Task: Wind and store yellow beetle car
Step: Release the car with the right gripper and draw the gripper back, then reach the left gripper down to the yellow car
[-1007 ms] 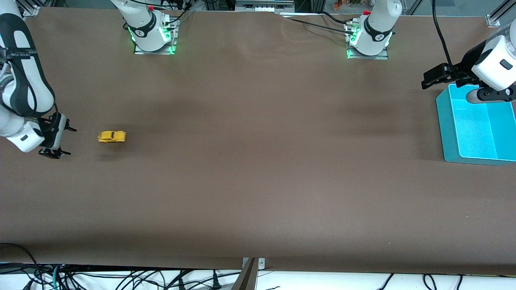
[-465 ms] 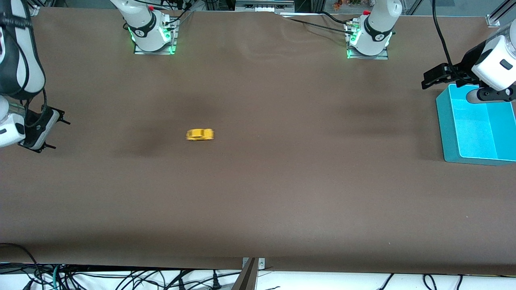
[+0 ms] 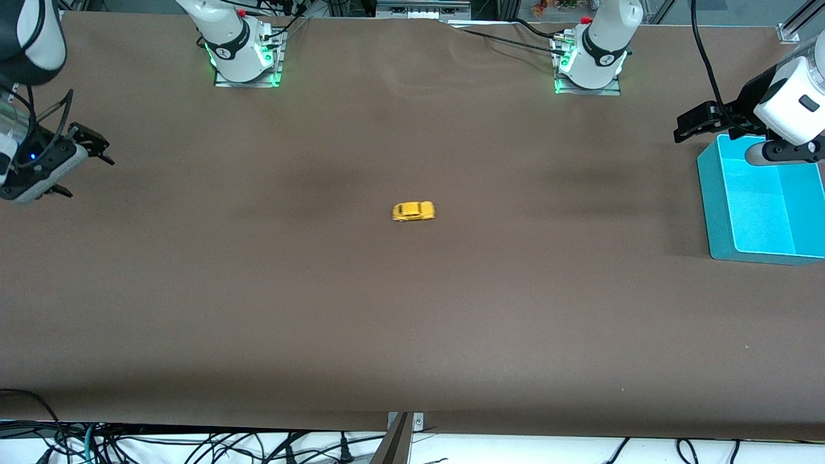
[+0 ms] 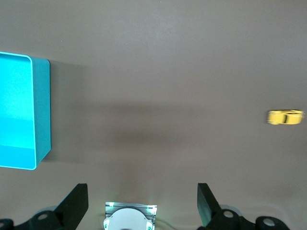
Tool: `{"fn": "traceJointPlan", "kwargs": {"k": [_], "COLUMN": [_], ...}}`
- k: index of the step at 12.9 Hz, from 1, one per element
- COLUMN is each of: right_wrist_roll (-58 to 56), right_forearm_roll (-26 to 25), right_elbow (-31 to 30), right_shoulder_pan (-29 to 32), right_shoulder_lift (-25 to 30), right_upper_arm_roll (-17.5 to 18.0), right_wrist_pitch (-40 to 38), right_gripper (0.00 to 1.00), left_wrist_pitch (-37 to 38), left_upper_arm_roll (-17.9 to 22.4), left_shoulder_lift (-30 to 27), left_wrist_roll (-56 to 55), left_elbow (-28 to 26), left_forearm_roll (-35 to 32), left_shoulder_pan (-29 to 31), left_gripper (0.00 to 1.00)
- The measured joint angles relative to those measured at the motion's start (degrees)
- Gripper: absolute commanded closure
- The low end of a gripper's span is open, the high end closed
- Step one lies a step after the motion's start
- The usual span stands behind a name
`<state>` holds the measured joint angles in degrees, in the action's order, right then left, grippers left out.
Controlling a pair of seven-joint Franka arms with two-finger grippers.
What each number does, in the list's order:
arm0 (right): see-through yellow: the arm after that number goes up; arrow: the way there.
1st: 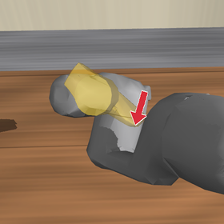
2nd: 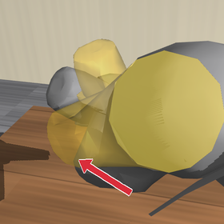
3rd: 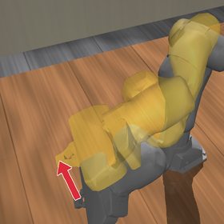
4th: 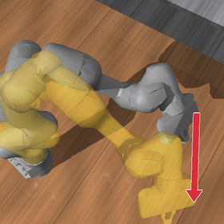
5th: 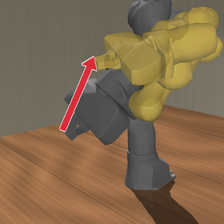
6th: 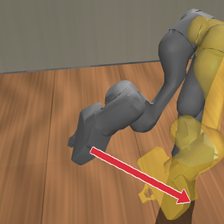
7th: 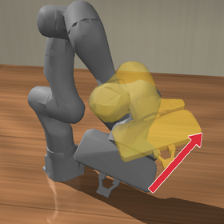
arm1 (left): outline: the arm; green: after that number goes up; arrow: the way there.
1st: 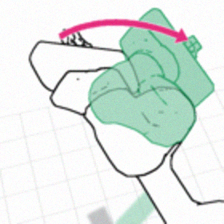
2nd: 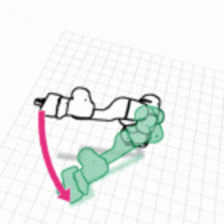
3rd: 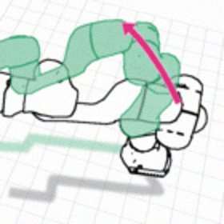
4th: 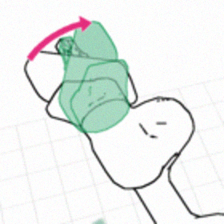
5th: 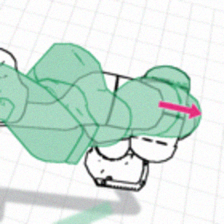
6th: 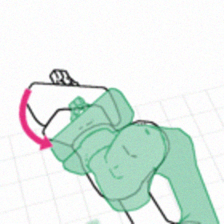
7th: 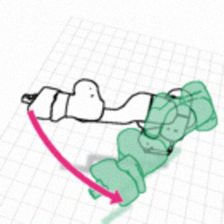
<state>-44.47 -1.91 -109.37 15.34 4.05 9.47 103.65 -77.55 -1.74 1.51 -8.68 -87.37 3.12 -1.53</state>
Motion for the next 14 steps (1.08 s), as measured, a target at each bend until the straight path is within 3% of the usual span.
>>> {"fn": "traceJointPlan", "kwargs": {"k": [4, 7, 10, 12, 14], "right_wrist_roll": [19.4, 30.5, 33.6, 34.7, 35.1], "right_forearm_roll": [0.2, 0.3, 4.0, 4.8, 5.0], "right_elbow": [0.0, 1.3, 3.6, 4.3, 4.4], "right_shoulder_pan": [-3.6, -5.8, -6.2, -6.2, -6.1], "right_shoulder_lift": [6.4, 8.9, 9.3, 9.3, 9.2], "right_upper_arm_roll": [0.5, 0.5, 0.5, 0.4, 0.4], "right_wrist_pitch": [-2.8, -5.4, -6.6, -6.6, -6.6], "right_gripper": [0.0, 0.0, 0.0, 0.0, 0.0], "left_wrist_pitch": [2.6, 2.7, 2.2, -2.1, -9.1], "left_upper_arm_roll": [-0.7, -1.3, -1.4, -2.3, -6.4], "left_shoulder_lift": [2.5, 3.1, 4.3, 5.5, 5.7], "left_wrist_roll": [3.4, 18.0, 34.1, 44.2, 47.8], "left_elbow": [0.0, 0.0, -0.2, -2.9, -8.3], "left_forearm_roll": [0.0, 0.0, 0.0, 0.0, 0.0], "left_shoulder_pan": [-0.7, -2.7, -3.7, -4.2, -4.6], "left_gripper": [0.0, 0.0, 0.0, 0.0, 0.0]}}
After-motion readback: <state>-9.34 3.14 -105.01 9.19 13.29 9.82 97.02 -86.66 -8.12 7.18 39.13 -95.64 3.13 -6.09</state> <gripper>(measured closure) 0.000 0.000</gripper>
